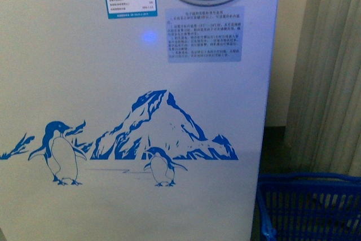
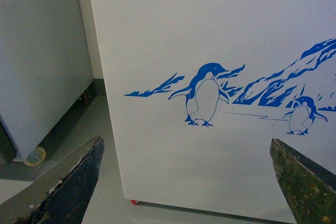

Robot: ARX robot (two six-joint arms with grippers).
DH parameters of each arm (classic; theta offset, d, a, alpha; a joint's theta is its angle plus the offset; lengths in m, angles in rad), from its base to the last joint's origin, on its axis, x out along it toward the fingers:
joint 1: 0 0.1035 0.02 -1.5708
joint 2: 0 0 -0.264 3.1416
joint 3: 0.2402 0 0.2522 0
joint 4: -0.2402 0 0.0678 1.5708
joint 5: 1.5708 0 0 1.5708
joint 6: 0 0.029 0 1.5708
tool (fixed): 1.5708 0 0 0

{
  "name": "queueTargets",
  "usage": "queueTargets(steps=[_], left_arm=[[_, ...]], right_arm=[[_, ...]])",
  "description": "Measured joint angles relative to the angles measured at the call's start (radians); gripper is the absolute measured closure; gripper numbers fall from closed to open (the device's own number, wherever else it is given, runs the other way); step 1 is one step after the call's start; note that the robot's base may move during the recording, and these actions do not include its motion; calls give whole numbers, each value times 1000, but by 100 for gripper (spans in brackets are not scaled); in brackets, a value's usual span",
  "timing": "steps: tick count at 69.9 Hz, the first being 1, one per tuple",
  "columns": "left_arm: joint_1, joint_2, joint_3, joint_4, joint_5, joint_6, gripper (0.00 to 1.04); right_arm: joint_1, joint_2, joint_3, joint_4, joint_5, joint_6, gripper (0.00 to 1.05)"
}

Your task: Put drink in fridge

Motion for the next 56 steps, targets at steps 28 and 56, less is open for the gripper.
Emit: queueTargets(steps=[28, 56], left_arm=[[0, 0, 0, 0, 0, 0, 8], [0, 0, 0, 0, 0, 0, 8]], right_arm=[[29, 507, 315, 34, 35, 110, 8], [47, 743, 537, 6, 6, 90, 8]])
